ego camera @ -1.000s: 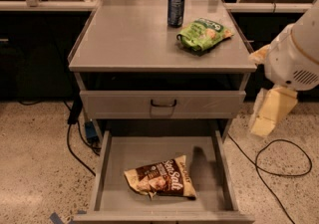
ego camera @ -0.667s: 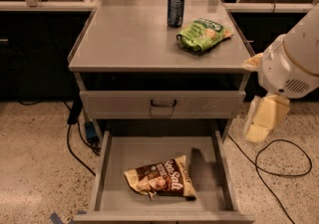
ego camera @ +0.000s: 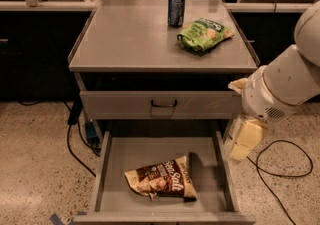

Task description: Pick brown chip bag from middle drawer and place on counter

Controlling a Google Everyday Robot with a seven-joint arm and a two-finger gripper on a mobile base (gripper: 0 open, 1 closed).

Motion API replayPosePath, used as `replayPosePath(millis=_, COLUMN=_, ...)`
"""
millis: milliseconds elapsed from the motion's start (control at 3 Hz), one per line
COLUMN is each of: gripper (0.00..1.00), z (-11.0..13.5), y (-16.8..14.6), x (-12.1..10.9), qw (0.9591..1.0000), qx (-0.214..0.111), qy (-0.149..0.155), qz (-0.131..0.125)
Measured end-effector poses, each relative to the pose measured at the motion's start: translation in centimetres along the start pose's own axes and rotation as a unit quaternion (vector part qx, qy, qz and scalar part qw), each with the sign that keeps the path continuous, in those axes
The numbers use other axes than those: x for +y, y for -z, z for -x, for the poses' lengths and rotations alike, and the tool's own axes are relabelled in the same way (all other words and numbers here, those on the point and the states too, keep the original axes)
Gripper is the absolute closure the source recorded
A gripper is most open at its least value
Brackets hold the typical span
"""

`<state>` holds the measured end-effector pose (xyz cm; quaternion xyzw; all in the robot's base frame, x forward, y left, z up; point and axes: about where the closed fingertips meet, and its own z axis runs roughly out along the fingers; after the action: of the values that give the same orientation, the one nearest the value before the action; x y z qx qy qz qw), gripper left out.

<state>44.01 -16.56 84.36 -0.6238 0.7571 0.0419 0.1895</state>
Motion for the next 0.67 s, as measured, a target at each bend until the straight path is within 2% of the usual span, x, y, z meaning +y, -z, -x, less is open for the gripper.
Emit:
replayPosePath(millis=333, gripper=0.00, z=-0.4, y=-2.2, x=0.4, qw=0.9999, qx=-0.006, qy=0.003, qz=0.015)
replayPosePath(millis=667, gripper=0.00, z=-0.5, y=-6.4, x=1.4, qw=0.9989, qx=-0.023, qy=0.002, qz=0.040)
